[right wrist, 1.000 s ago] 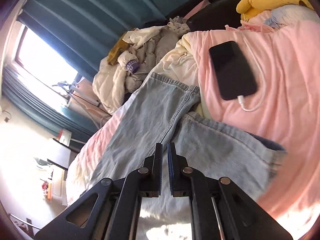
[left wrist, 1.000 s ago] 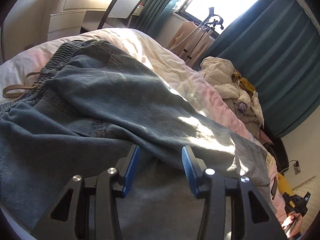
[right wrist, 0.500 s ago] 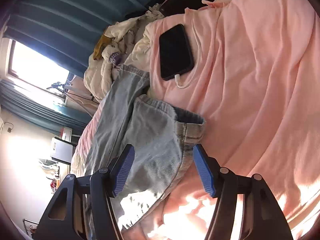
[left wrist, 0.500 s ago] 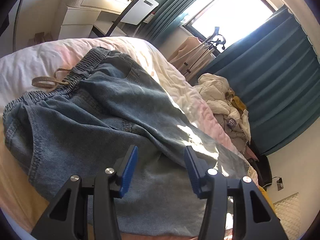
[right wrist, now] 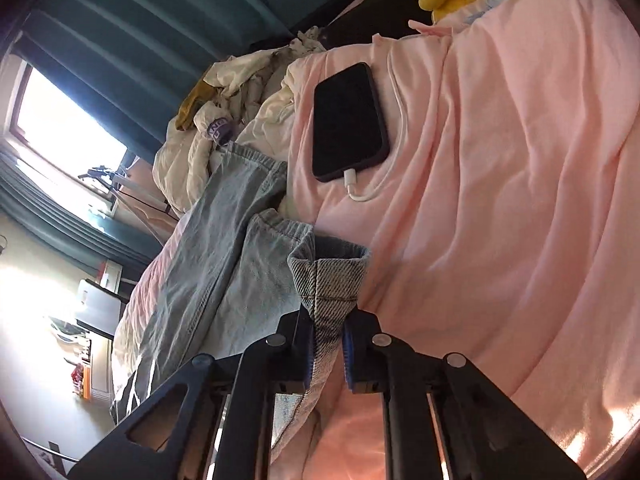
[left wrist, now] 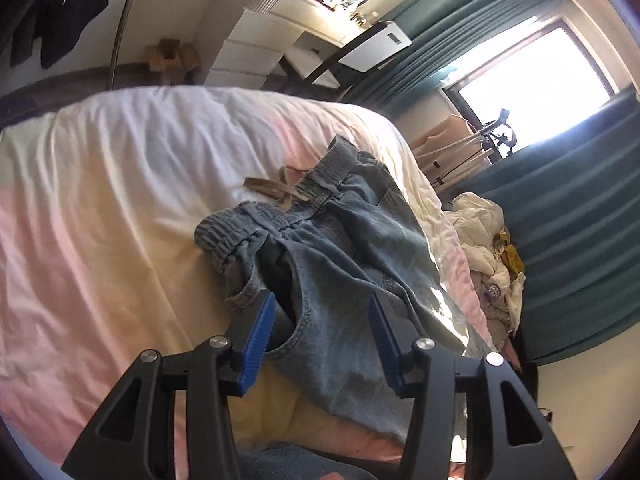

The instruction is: Fold clothes

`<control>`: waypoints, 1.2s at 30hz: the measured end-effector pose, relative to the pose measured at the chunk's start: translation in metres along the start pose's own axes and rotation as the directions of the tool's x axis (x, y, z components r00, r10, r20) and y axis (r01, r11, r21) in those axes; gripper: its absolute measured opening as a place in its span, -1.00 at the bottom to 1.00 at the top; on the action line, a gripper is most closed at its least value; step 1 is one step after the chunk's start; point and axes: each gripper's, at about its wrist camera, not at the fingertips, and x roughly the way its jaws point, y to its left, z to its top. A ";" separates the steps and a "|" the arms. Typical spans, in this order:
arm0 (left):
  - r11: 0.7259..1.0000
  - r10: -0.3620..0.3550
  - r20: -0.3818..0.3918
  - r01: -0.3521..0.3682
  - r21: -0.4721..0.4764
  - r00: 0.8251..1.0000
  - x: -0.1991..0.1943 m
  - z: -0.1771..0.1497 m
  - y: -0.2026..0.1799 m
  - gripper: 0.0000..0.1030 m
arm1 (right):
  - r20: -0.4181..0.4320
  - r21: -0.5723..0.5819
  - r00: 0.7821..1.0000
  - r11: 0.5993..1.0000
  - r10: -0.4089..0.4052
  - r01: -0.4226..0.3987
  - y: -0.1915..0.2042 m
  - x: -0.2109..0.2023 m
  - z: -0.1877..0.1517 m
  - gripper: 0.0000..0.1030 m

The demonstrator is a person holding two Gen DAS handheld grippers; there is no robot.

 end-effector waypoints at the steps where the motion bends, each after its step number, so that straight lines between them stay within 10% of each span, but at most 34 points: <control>1: 1.000 -0.009 -0.015 0.009 -0.022 1.000 0.001 -0.002 0.006 -0.04 | 0.011 0.008 1.000 1.000 0.016 -0.016 0.001 -0.003 0.003 -0.85; 9: 0.983 -0.097 -0.059 0.086 -0.165 0.994 0.020 -0.019 0.039 -0.04 | 0.082 0.076 0.988 0.988 0.128 -0.134 0.012 -0.032 0.029 -0.89; 20: 0.911 -0.242 -0.111 0.187 -0.367 0.964 0.081 -0.024 0.075 -0.04 | 0.143 0.170 0.989 0.984 0.034 -0.059 -0.035 -0.037 0.037 -0.90; 28: 0.947 -0.139 -0.153 0.086 -0.309 0.978 0.106 -0.007 0.055 -0.05 | 0.136 0.188 0.991 0.981 0.017 -0.042 -0.040 -0.034 0.034 -0.90; 33: 0.975 -0.047 -0.122 0.019 -0.221 0.991 0.101 0.003 0.034 -0.80 | 0.139 0.196 0.990 0.979 0.021 -0.049 -0.024 -0.039 0.039 -0.90; 36: 0.988 -0.041 -0.072 0.029 -0.153 0.997 0.088 0.015 0.012 -0.84 | 0.142 0.190 0.989 0.980 0.026 -0.053 -0.007 -0.040 0.050 -0.90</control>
